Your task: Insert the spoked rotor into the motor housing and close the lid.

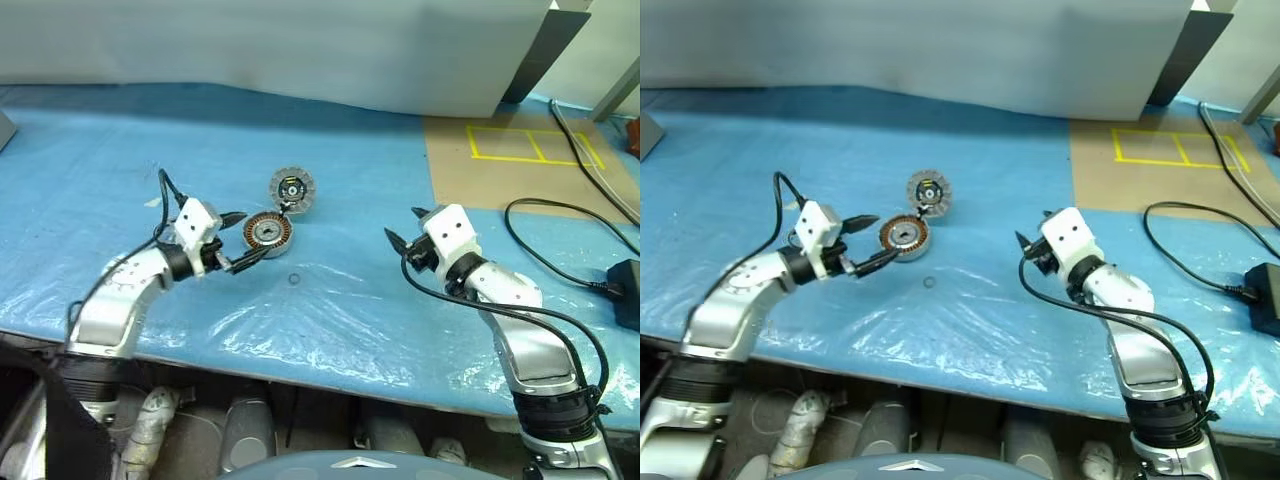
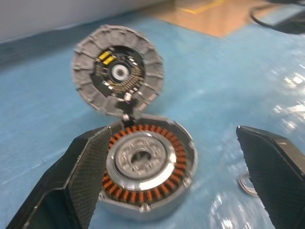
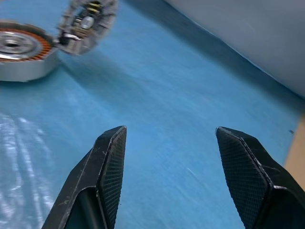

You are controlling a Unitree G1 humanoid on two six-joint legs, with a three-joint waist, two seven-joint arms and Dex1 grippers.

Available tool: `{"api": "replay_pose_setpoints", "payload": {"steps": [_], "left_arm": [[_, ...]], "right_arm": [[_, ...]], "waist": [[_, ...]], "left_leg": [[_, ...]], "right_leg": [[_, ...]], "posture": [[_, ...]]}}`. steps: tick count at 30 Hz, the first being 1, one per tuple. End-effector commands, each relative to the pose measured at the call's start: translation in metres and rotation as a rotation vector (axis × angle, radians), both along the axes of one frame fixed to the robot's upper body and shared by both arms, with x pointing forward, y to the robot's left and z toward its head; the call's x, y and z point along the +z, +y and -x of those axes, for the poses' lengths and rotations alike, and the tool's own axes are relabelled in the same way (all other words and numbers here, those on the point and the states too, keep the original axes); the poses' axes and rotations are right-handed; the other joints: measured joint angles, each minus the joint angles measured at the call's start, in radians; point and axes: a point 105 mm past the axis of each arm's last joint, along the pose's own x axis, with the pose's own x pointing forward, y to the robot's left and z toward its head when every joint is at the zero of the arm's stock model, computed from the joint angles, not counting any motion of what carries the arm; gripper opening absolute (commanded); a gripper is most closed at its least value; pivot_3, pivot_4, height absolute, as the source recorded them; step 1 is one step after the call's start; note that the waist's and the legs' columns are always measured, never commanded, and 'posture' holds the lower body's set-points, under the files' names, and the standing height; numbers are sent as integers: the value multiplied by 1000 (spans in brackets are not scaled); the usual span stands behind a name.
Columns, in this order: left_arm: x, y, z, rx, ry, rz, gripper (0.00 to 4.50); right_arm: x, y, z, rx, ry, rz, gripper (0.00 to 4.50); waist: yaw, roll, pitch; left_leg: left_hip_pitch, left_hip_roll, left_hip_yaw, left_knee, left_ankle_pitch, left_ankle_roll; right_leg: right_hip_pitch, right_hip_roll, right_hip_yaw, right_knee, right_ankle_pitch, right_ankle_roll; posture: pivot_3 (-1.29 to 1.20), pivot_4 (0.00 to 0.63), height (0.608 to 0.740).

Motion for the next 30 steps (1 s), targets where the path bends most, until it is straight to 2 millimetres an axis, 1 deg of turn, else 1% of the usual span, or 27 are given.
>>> {"api": "replay_pose_setpoints", "payload": {"steps": [1,4,7,11,18,22,26,30], "left_arm": [[7,11,5,-71,3,-53,4441],[2,27,4,-72,27,-106,4441],[-5,35,2,-61,30,-148,4441],[-9,35,3,-59,28,-152,4441],[-14,31,8,-61,39,-142,4441],[-17,30,10,-63,49,-138,4441],[-18,32,13,-61,56,-142,4441],[-20,37,16,-38,57,-147,4441]], "right_arm": [[11,19,5,164,5,23,3103],[9,32,5,284,32,97,3103],[13,41,-3,345,31,130,3103],[13,52,-10,419,32,197,3103],[12,76,-13,588,29,331,3103],[16,100,-16,697,0,405,3103],[23,133,-24,809,-15,451,3103],[15,151,-37,866,-2,525,3103]], "waist": [[0,0,0],[0,0,0],[0,0,0],[0,0,0],[0,0,0],[-5,-1,0],[-9,-1,0],[-13,-2,0]], "left_leg": [[0,0,0,0,0,0],[3,0,2,1,0,0],[4,1,4,1,0,1],[4,3,4,2,0,1],[3,3,4,1,0,1],[3,4,5,2,0,1],[3,5,5,3,0,1],[1,5,5,4,0,1]], "right_leg": [[0,0,0,0,-1,-2],[0,0,2,3,-3,-4],[0,0,2,6,-4,-6],[-1,0,2,8,-5,-8],[-1,0,0,9,-5,-9],[-2,1,0,9,-6,-10],[-2,1,0,11,-6,-11],[-3,1,-2,11,-6,-11]], "posture": [[0,150,740],[0,150,740],[0,150,740],[0,150,740],[0,150,740],[0,150,740],[0,150,740],[0,150,740]]}}
